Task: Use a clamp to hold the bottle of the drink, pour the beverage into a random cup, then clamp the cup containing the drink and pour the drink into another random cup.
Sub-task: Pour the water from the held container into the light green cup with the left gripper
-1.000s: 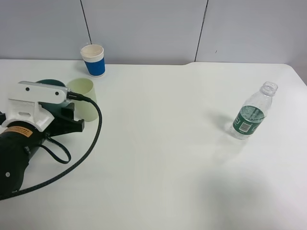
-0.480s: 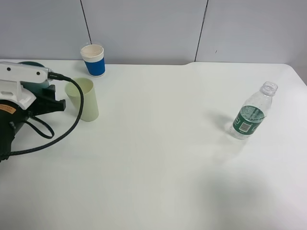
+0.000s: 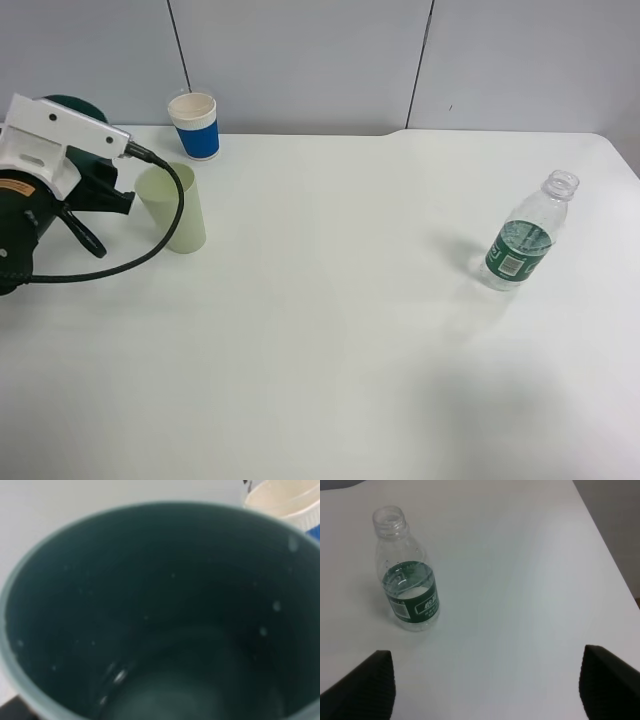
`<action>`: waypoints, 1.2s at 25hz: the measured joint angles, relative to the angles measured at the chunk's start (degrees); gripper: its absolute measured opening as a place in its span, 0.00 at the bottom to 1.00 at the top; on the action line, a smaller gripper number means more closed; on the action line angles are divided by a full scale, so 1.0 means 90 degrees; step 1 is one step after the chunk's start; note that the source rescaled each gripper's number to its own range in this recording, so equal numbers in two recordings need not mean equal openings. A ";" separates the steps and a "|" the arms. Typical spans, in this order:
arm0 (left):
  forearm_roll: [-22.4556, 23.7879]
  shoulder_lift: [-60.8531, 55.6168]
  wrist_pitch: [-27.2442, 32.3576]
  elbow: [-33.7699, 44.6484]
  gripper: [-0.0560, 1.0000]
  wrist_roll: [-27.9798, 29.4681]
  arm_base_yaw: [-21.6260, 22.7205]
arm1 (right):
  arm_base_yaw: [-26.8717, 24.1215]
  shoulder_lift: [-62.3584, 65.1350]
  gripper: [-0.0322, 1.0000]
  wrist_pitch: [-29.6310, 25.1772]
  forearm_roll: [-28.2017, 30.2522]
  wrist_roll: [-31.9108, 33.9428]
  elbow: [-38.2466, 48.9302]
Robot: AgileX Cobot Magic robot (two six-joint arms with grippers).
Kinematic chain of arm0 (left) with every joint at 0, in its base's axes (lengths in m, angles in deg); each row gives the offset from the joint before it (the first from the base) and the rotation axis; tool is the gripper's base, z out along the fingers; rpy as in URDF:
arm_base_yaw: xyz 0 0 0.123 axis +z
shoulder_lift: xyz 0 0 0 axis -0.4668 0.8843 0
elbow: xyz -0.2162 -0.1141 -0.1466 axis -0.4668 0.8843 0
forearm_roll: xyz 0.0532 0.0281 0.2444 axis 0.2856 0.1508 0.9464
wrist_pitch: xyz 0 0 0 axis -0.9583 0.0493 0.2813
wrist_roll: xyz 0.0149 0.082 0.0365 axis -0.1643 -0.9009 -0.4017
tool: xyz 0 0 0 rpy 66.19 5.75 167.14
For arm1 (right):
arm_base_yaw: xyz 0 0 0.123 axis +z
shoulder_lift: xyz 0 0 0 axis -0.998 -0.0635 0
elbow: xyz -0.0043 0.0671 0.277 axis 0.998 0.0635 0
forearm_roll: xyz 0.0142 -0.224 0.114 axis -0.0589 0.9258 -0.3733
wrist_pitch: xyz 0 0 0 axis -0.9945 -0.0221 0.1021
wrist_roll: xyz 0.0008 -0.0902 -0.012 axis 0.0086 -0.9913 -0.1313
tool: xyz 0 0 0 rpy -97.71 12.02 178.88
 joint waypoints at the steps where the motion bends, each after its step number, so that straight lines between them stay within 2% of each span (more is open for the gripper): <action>1: -0.0006 0.0000 0.0000 -0.0020 0.08 -0.0253 0.0000 | 0.0000 0.0000 0.46 0.0000 0.0000 0.0000 0.0000; 4: -0.0006 0.0000 0.0000 -0.0029 0.08 -0.0856 0.0000 | 0.0000 0.0000 0.46 0.0000 0.0000 0.0000 0.0000; 8: -0.0006 0.0000 0.0000 -0.0029 0.08 -0.1360 0.0000 | 0.0000 0.0000 0.46 0.0000 0.0000 0.0000 0.0000; 17: -0.0155 0.0004 0.0004 -0.0198 0.08 -0.1697 -0.0016 | 0.0000 0.0000 0.46 0.0000 0.0000 0.0000 0.0000; 27: -0.0510 0.0007 0.0004 -0.0402 0.08 -0.3227 -0.0251 | 0.0000 0.0000 0.46 0.0000 0.0000 0.0000 0.0000; 30: -0.0581 0.0007 0.0004 -0.0402 0.08 -0.3428 -0.0251 | 0.0000 0.0000 0.46 0.0000 0.0000 0.0000 0.0000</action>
